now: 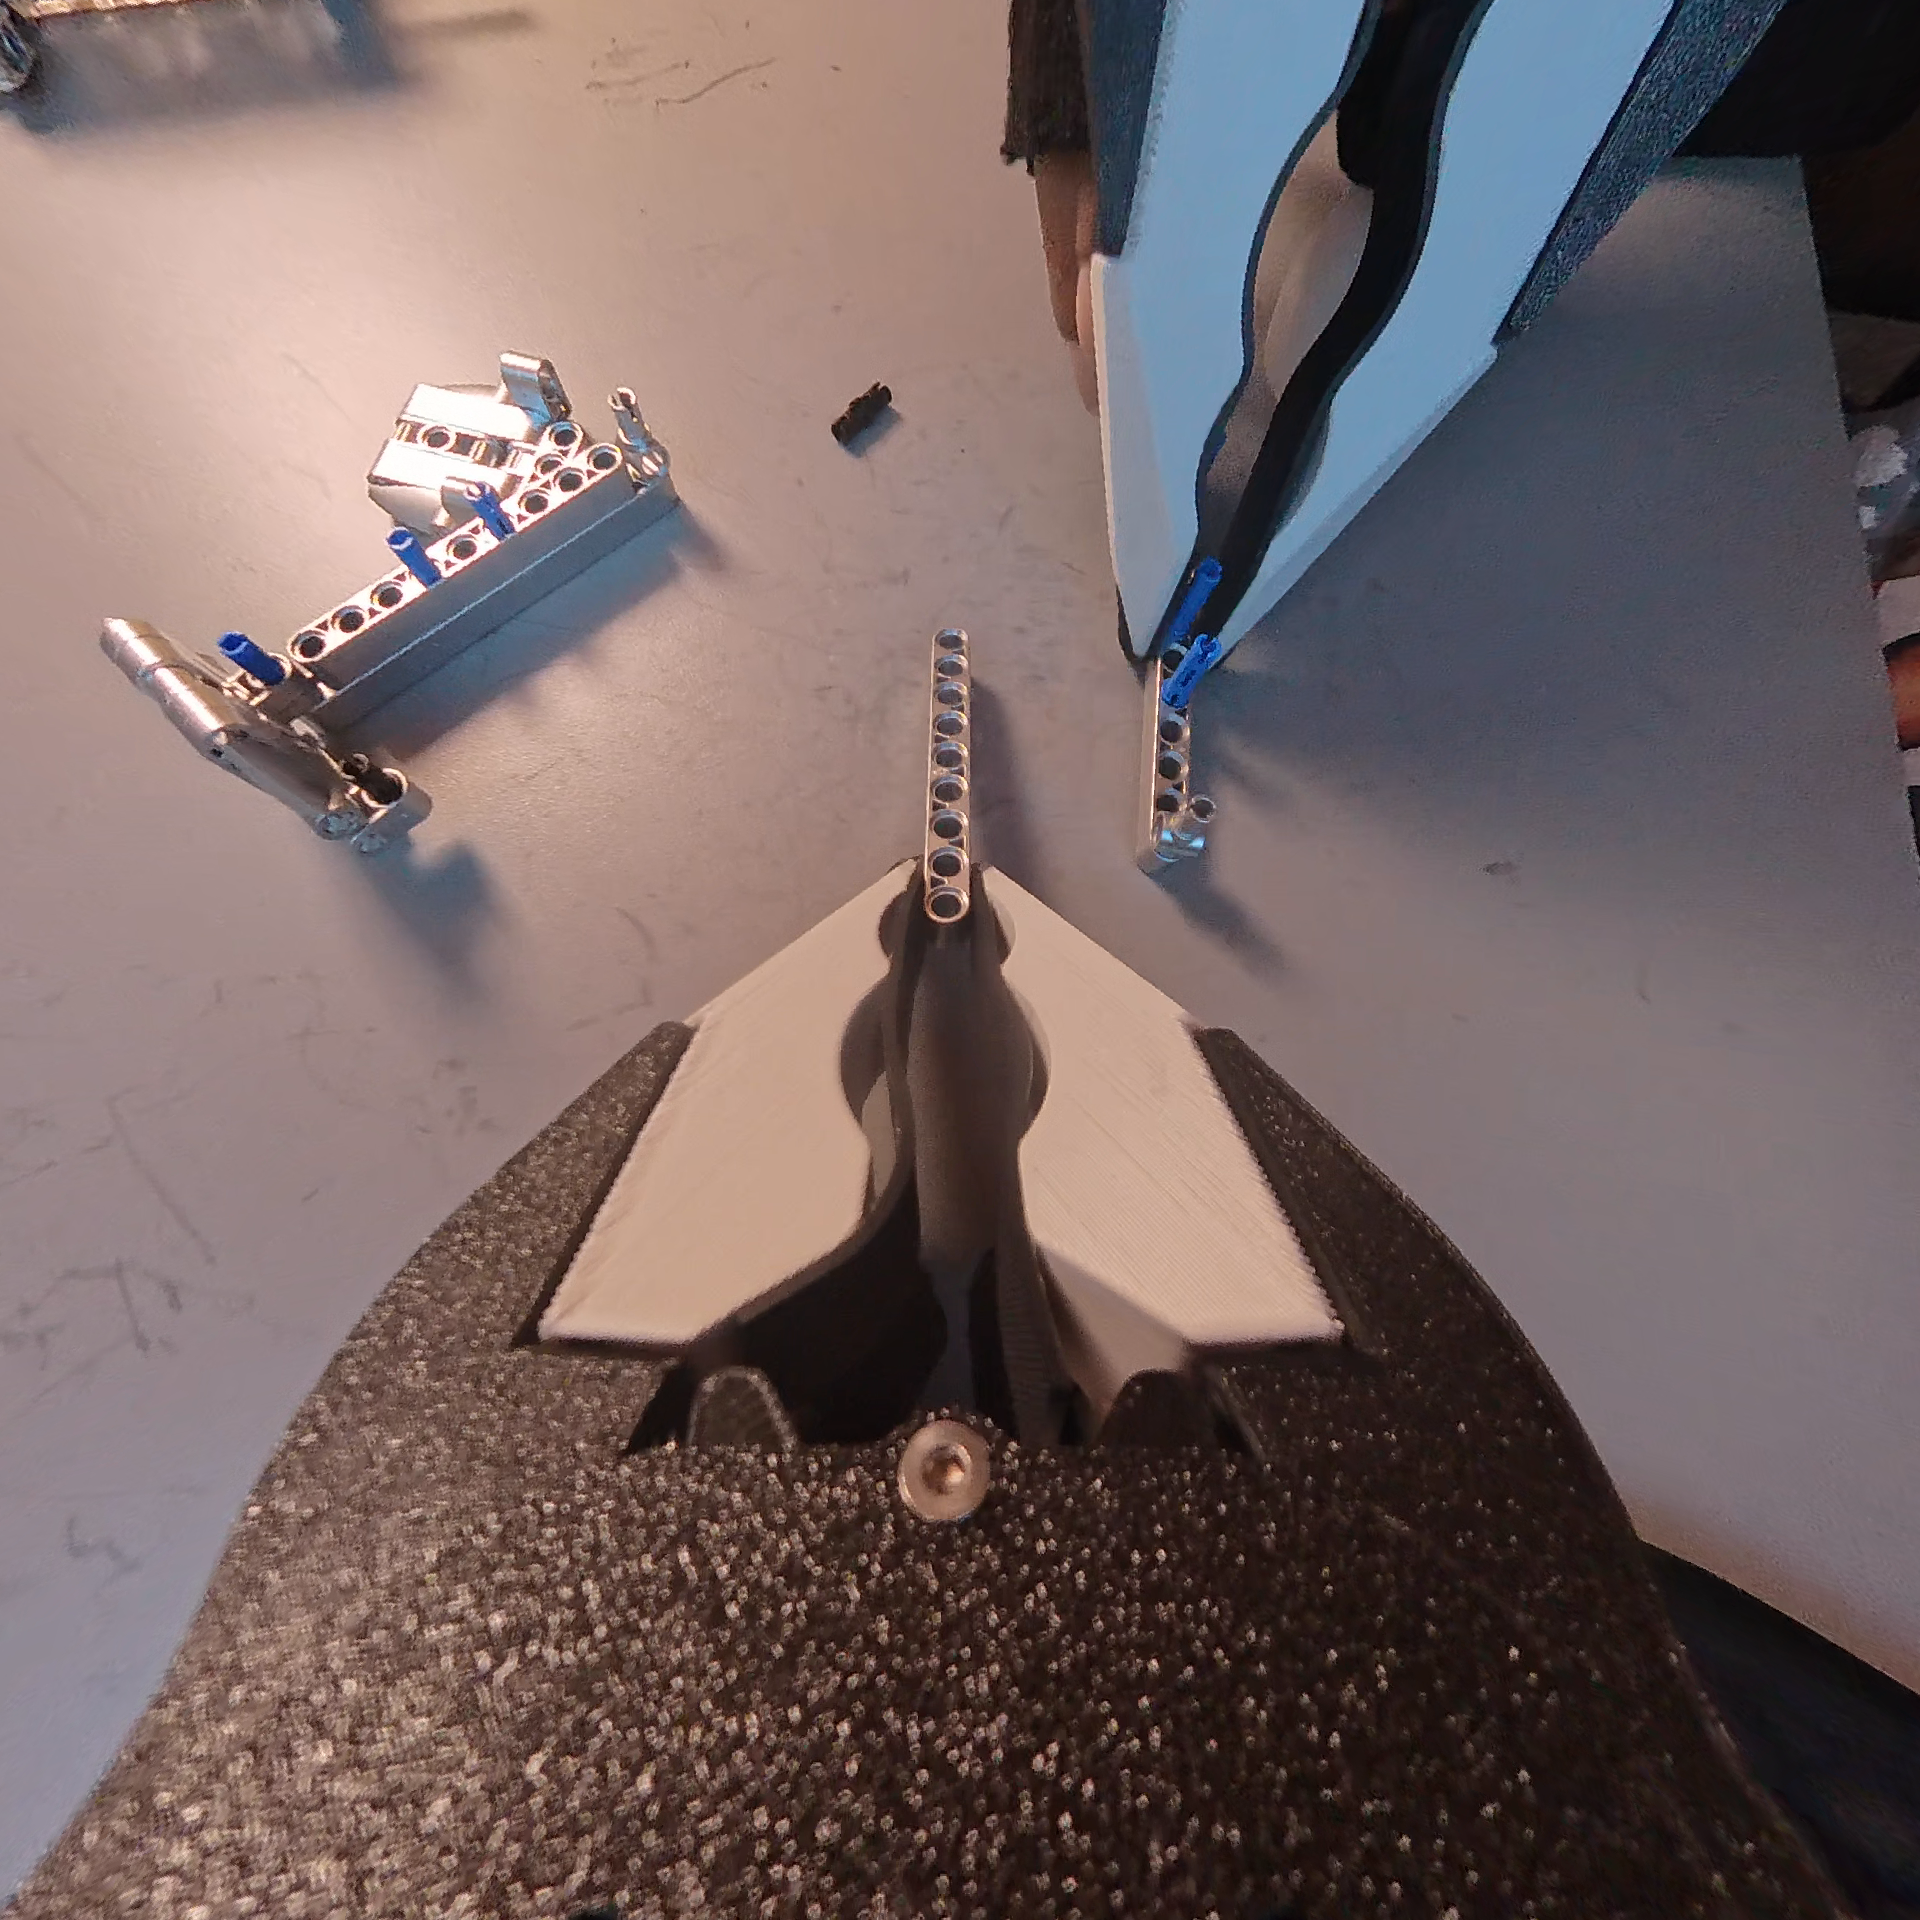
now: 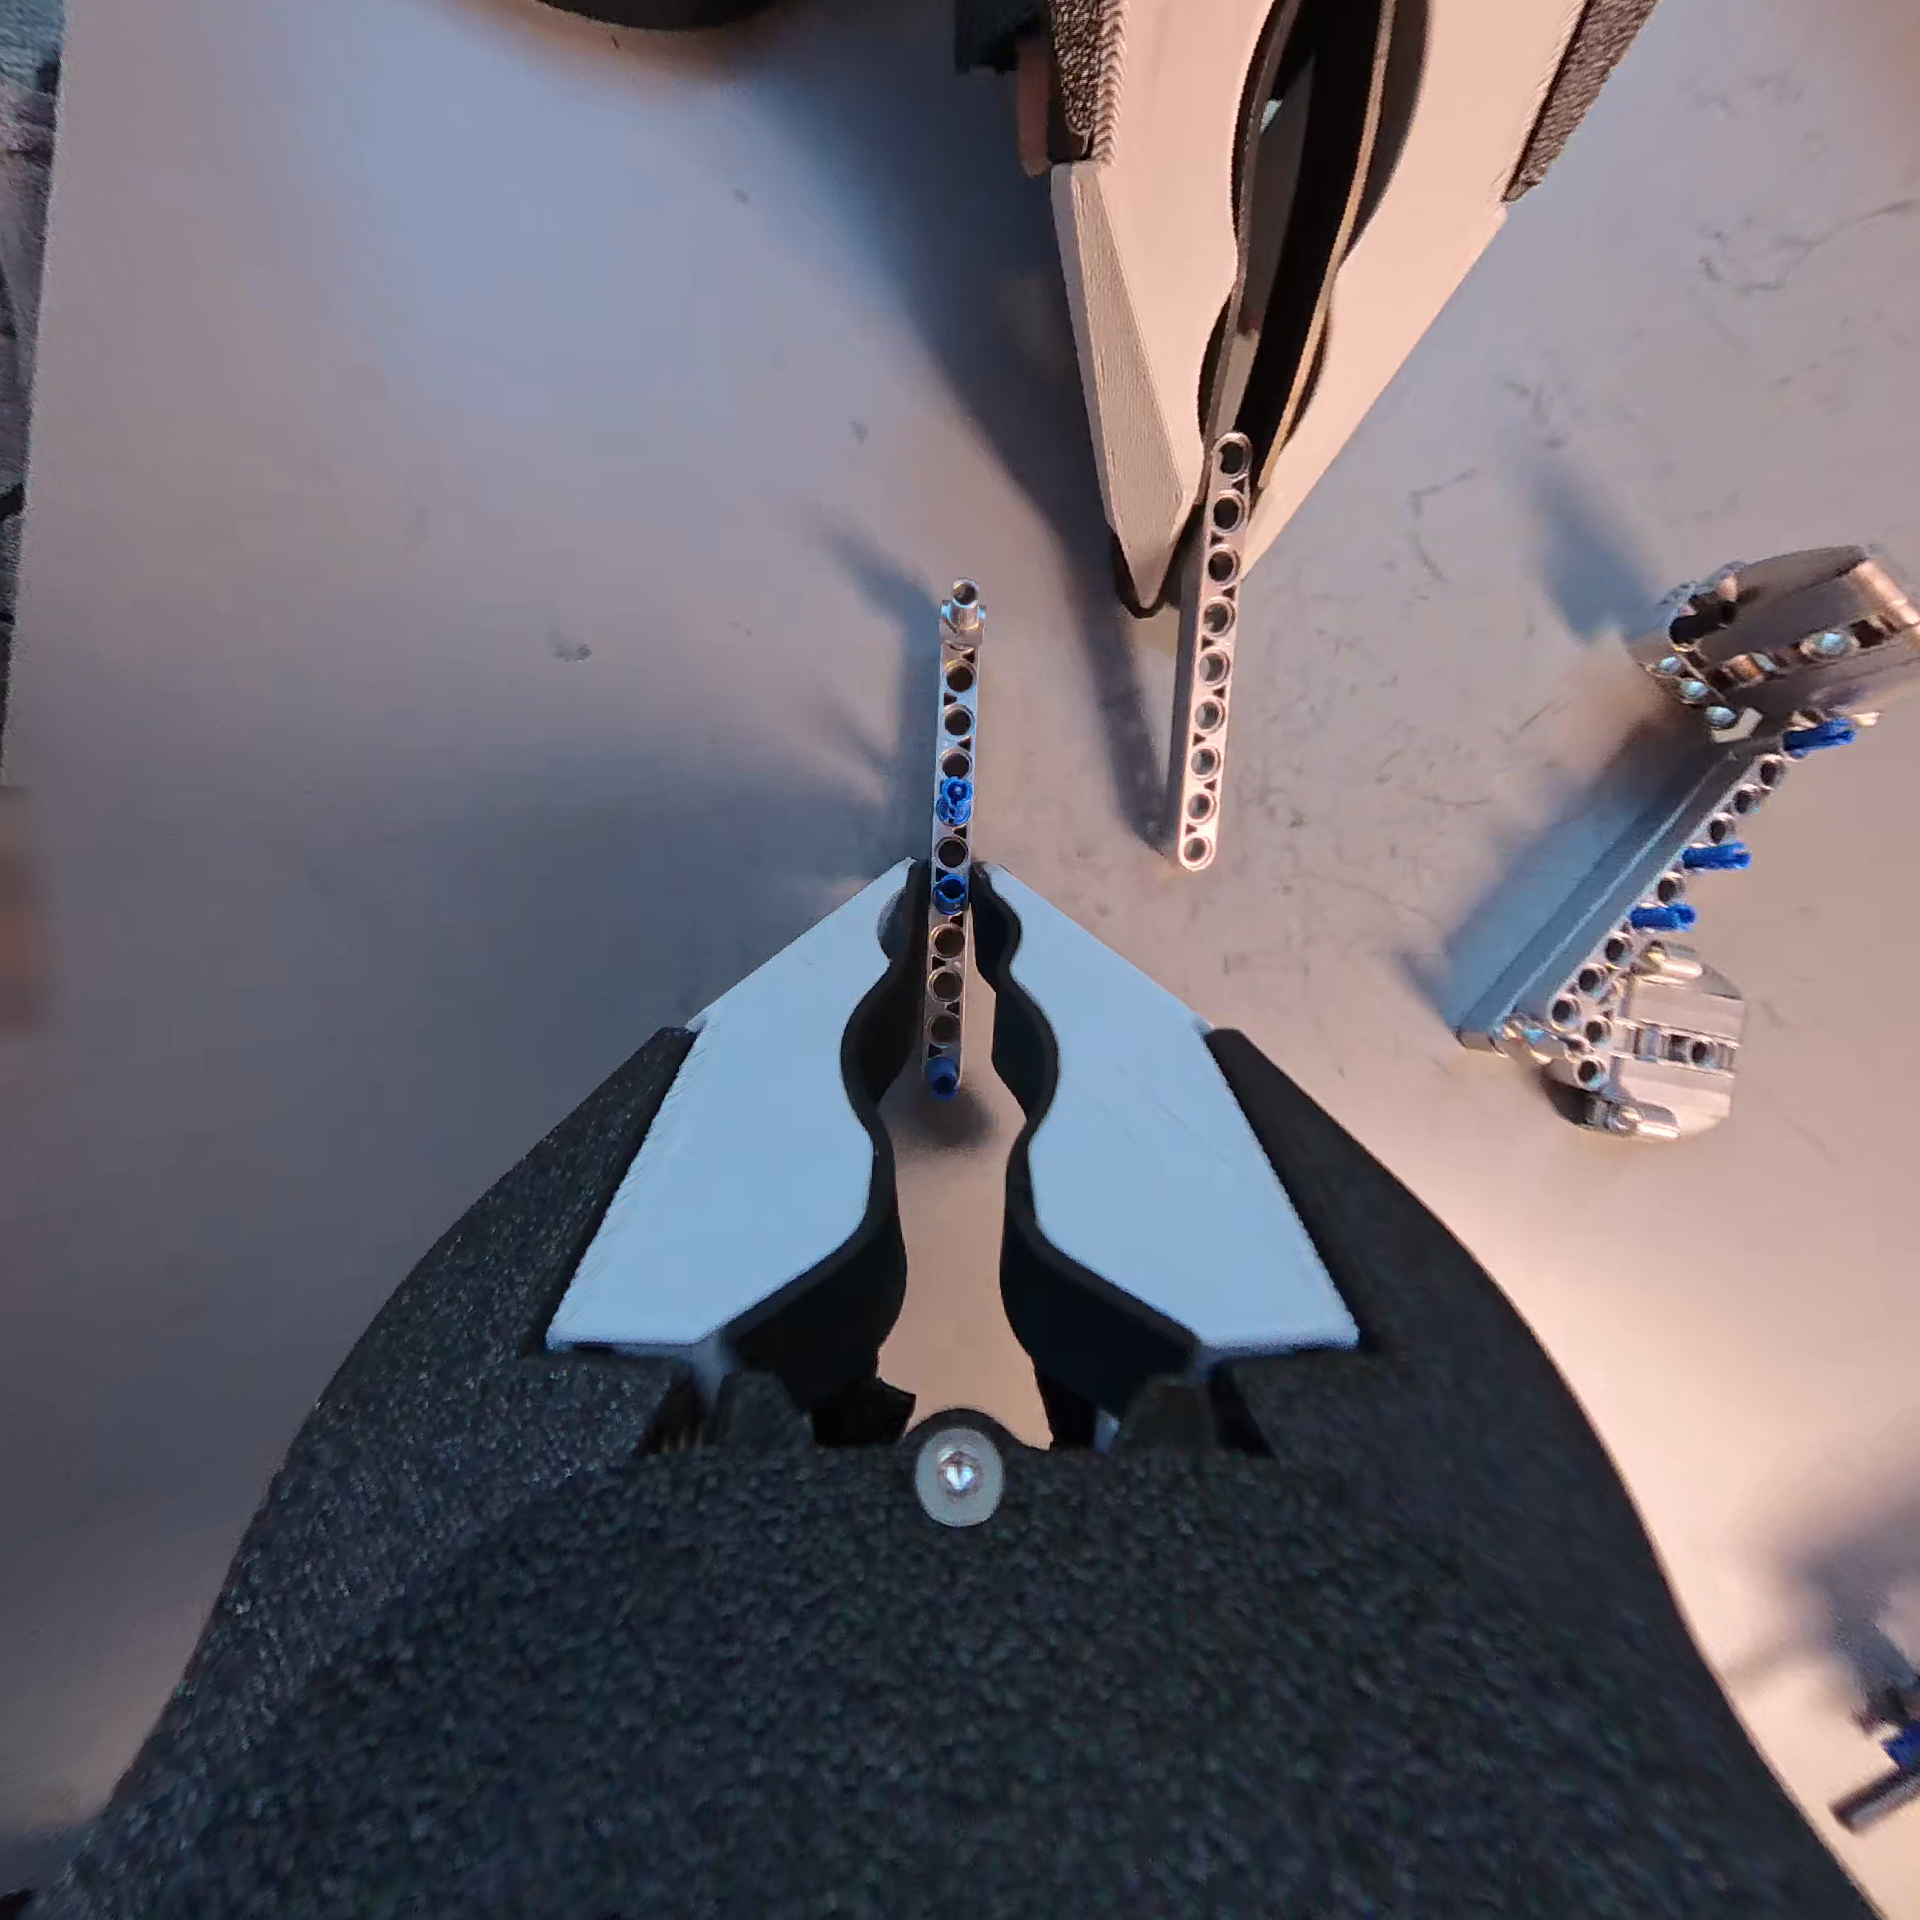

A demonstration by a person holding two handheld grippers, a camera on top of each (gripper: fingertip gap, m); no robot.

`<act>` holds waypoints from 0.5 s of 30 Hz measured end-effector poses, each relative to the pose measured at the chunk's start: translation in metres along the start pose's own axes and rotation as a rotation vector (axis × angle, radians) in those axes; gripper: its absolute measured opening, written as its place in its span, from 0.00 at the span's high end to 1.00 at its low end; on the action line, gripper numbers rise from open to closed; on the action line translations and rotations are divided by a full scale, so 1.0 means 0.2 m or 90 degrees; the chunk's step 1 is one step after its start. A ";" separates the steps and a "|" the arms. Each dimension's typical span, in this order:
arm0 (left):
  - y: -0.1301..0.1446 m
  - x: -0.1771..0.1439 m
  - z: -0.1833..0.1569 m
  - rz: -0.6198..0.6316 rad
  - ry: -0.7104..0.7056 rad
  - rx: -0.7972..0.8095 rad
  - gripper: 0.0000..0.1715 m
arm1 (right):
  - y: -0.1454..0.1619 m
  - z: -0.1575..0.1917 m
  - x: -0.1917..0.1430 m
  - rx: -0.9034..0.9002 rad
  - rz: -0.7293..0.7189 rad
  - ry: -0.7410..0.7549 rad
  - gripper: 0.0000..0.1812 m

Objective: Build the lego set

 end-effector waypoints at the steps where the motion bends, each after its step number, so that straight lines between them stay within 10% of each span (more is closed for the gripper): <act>1: 0.00 0.00 0.00 -0.003 0.000 0.000 0.98 | 0.00 0.00 0.01 0.004 -0.004 -0.009 0.97; 15: -0.10 -0.04 -0.02 -0.098 0.000 0.026 0.98 | -0.05 -0.08 -0.23 0.043 -0.155 0.018 0.87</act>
Point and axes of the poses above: each gripper's, where its closed fingertips meet, x out along the fingers, y out of its underside, z = x × y across the jaws, the point moved 6 cm from there along -x, back along the fingers, and after that the axes turned 10 degrees about -z, right-handed, at the moved point
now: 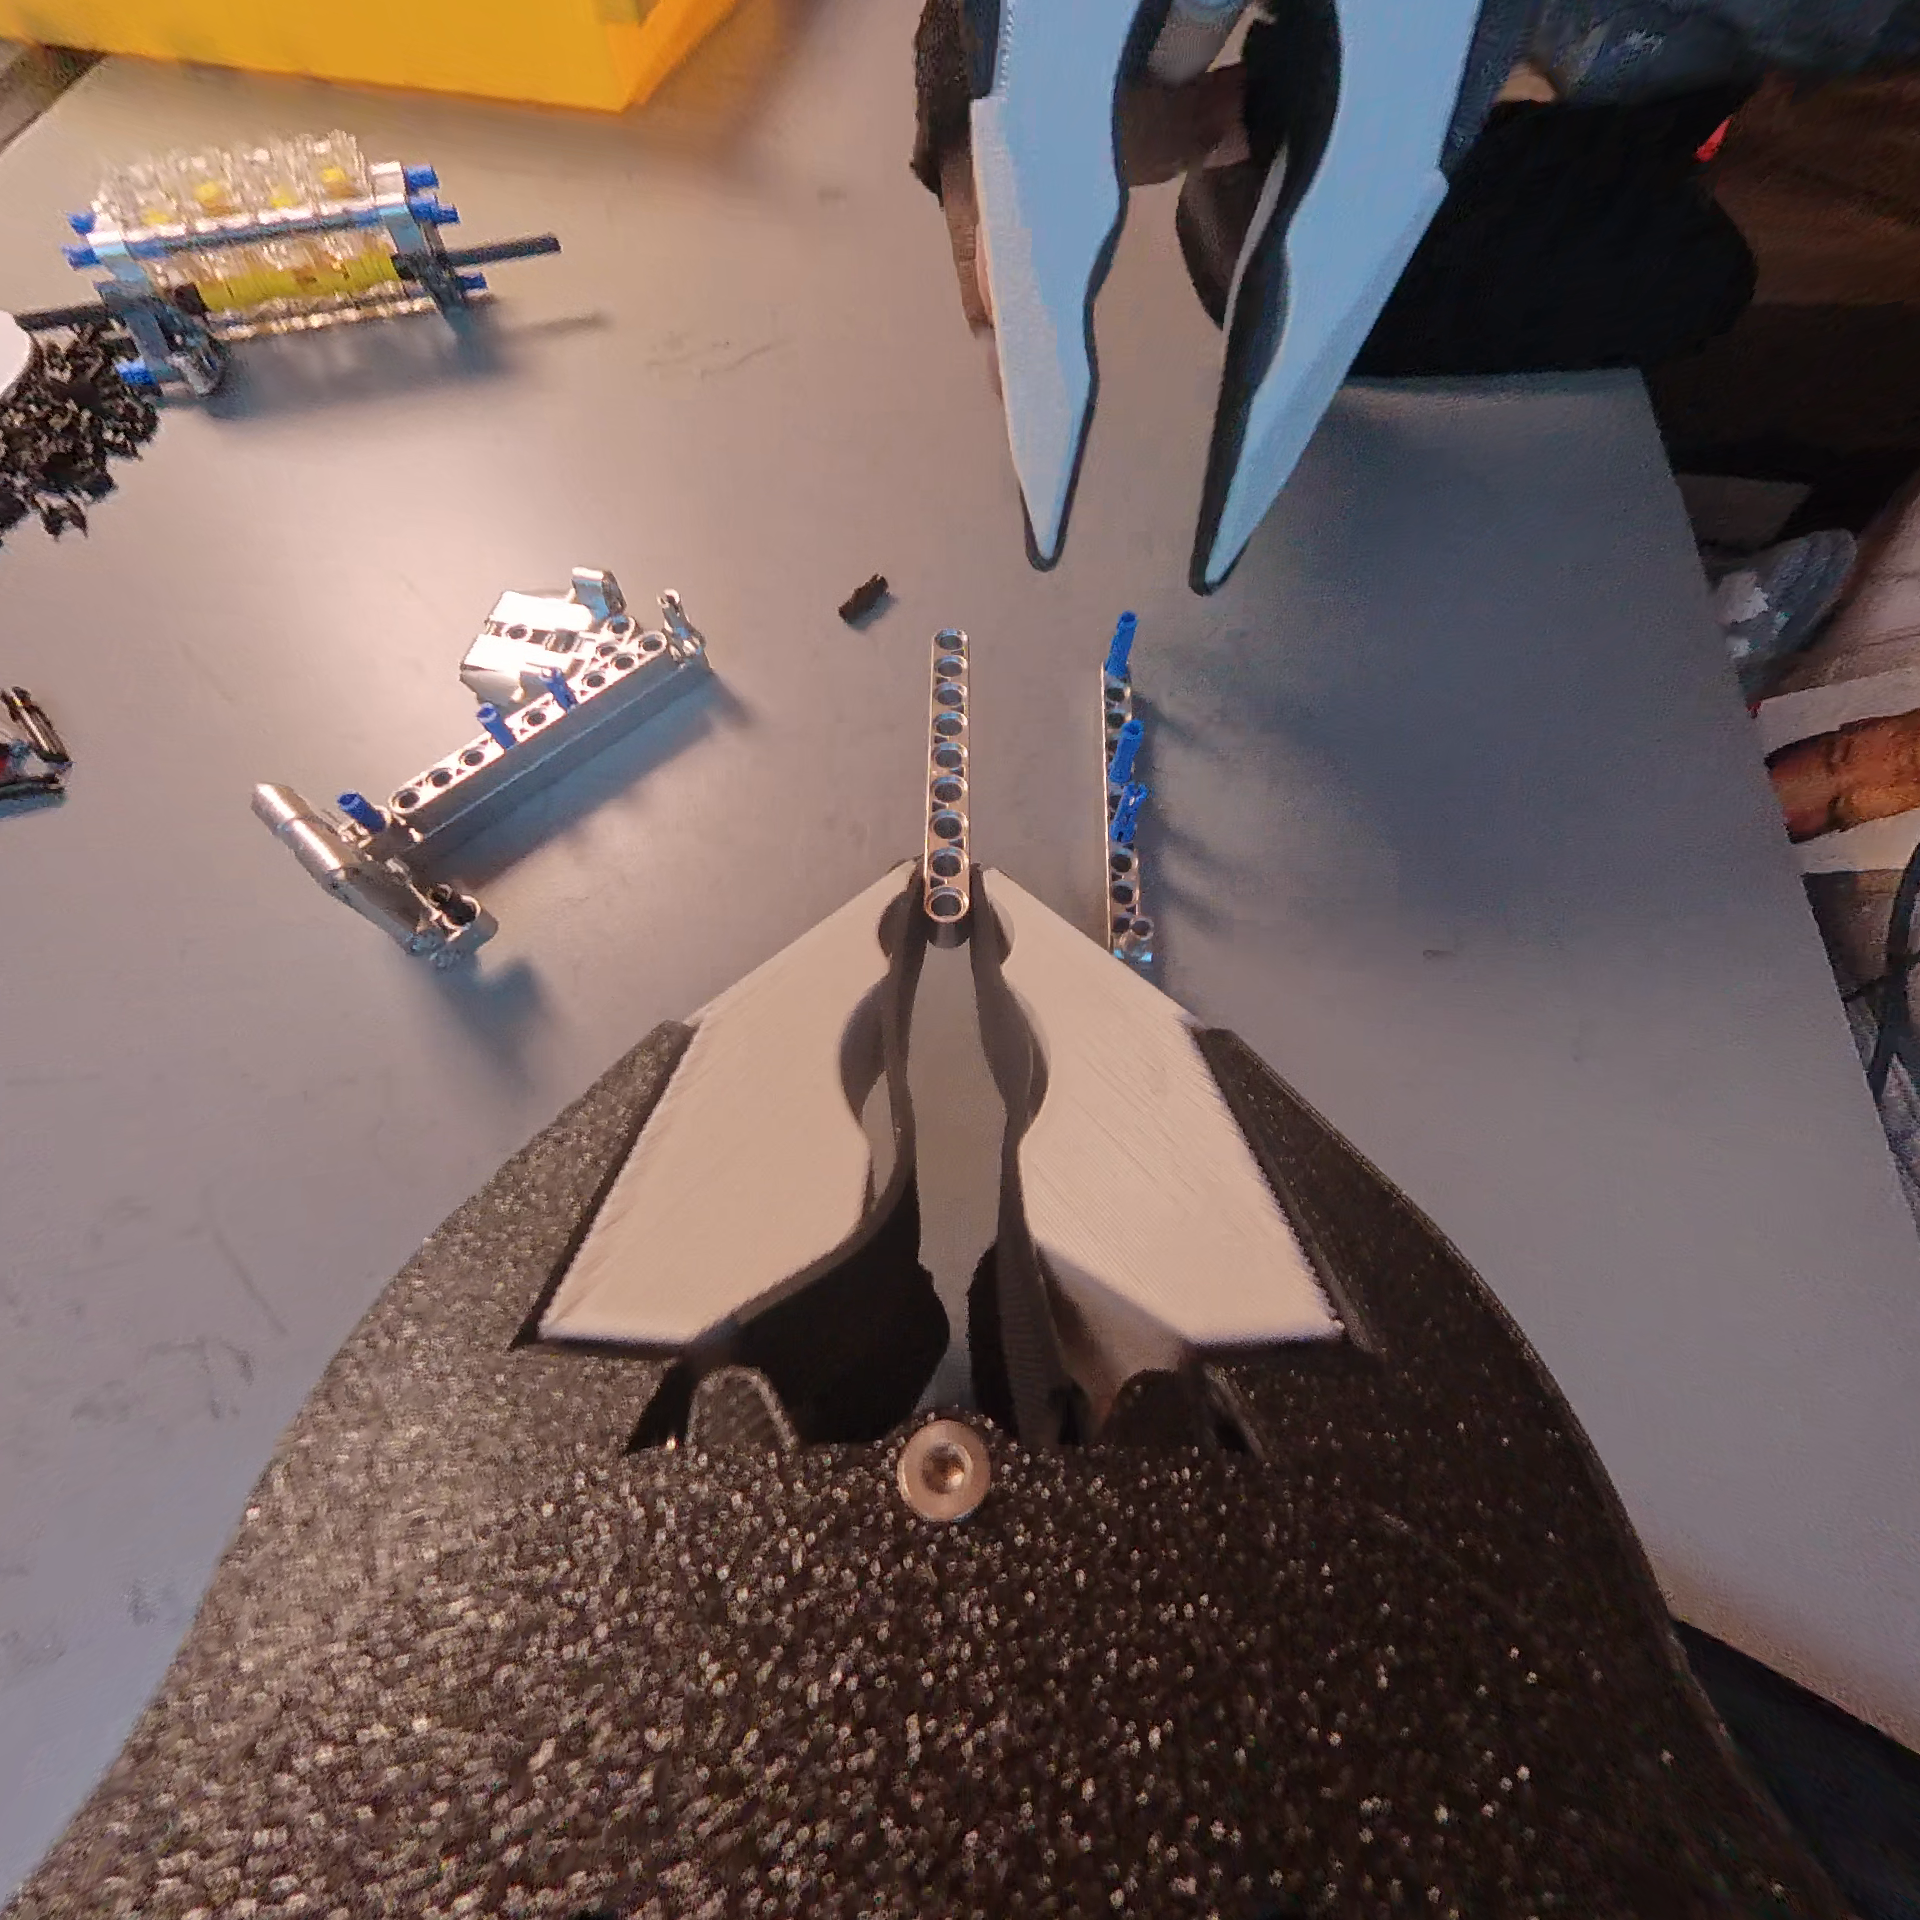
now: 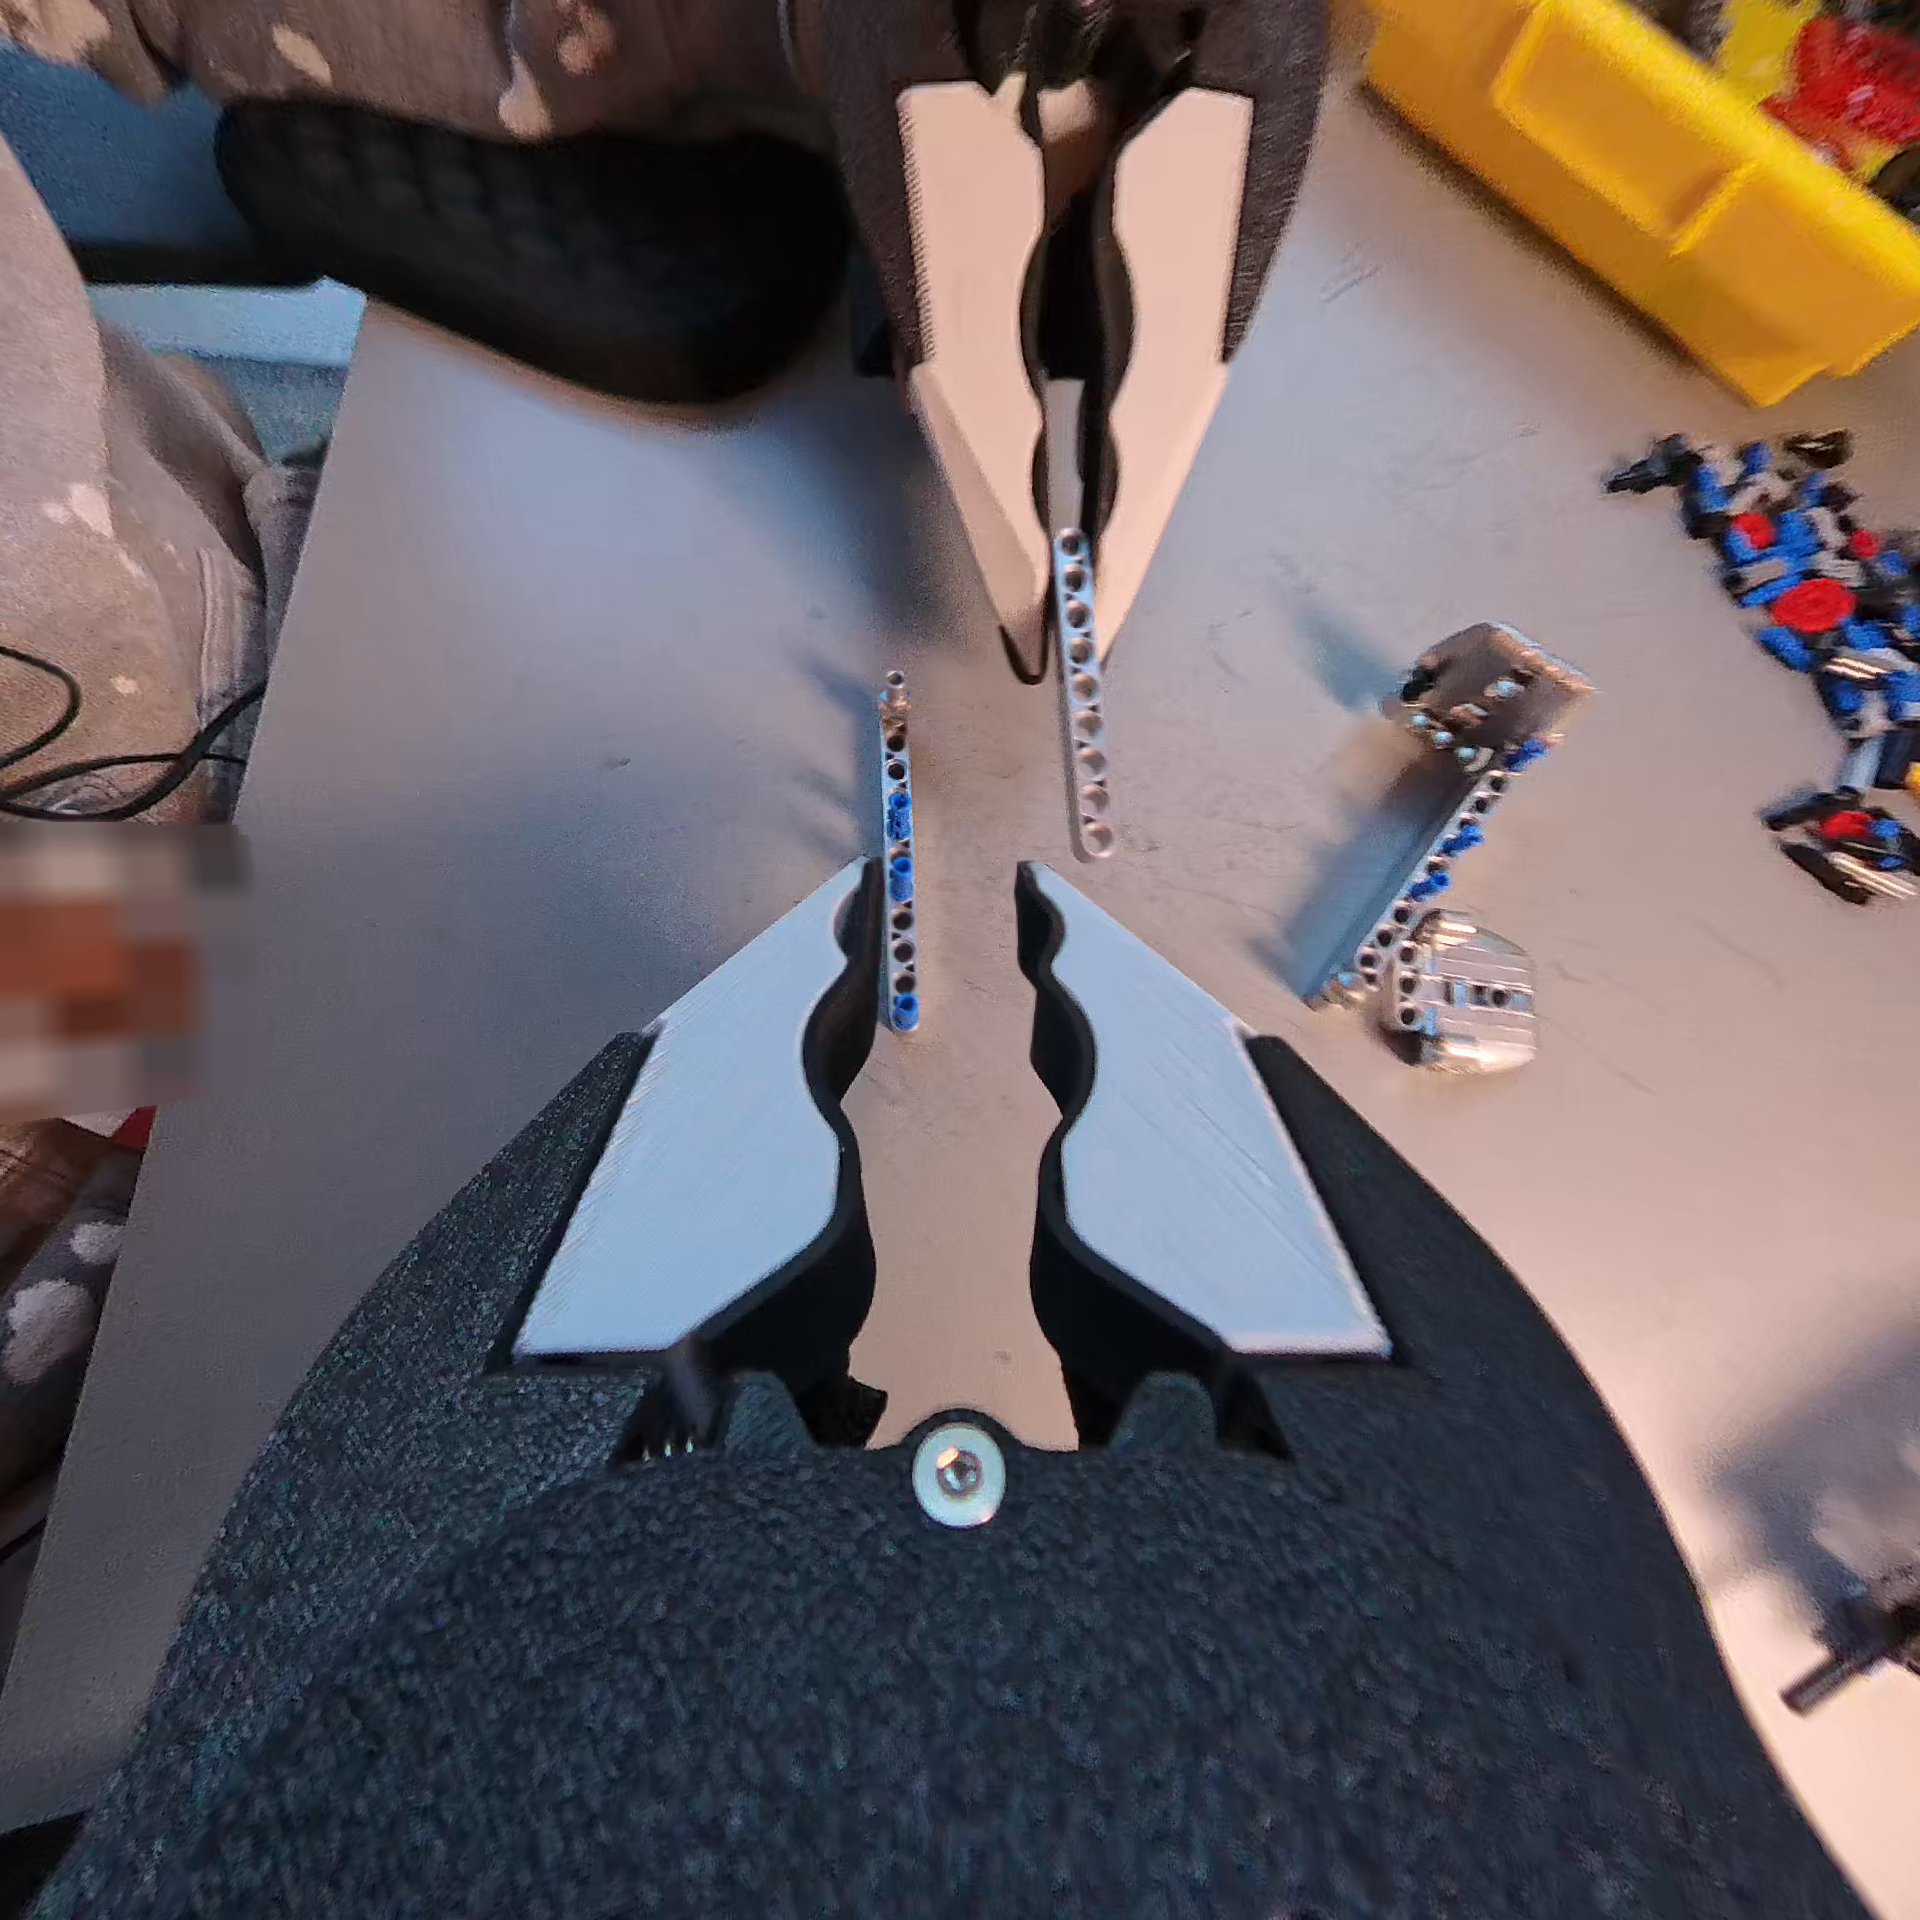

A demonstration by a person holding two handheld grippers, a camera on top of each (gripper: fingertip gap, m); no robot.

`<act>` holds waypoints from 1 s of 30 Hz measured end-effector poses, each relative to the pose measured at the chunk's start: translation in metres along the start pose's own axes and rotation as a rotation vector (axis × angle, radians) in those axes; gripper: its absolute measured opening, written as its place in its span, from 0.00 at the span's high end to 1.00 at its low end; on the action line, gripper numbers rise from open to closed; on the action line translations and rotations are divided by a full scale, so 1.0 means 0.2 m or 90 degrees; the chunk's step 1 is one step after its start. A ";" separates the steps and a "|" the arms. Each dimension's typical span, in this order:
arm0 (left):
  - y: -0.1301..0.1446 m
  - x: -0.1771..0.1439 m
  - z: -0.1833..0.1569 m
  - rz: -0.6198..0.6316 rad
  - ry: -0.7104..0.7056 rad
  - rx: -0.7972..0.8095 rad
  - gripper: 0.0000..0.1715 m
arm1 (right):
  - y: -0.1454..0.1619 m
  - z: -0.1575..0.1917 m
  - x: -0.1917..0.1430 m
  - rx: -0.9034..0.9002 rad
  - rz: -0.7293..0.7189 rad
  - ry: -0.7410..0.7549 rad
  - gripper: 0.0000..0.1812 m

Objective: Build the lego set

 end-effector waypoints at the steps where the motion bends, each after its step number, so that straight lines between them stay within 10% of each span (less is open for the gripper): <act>1: -0.02 0.00 -0.01 -0.014 0.001 0.009 0.98 | 0.00 -0.01 -0.03 0.002 -0.023 0.014 0.88; 8: -0.09 0.04 -0.06 -0.073 -0.011 0.045 0.98 | 0.02 -0.05 -0.12 0.010 -0.188 0.075 0.98; 30: -0.10 0.10 -0.10 -0.071 -0.007 0.050 0.98 | 0.03 -0.01 -0.05 -0.001 -0.175 0.061 1.00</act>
Point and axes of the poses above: each gripper's, where its closed fingertips meet, x out along the fingers, y out of its underside, z = x × y across the jaws, the point moved 6 cm from there along -x, back along the fingers, and after that the axes turned 10 degrees about -z, right-handed, at the moved point
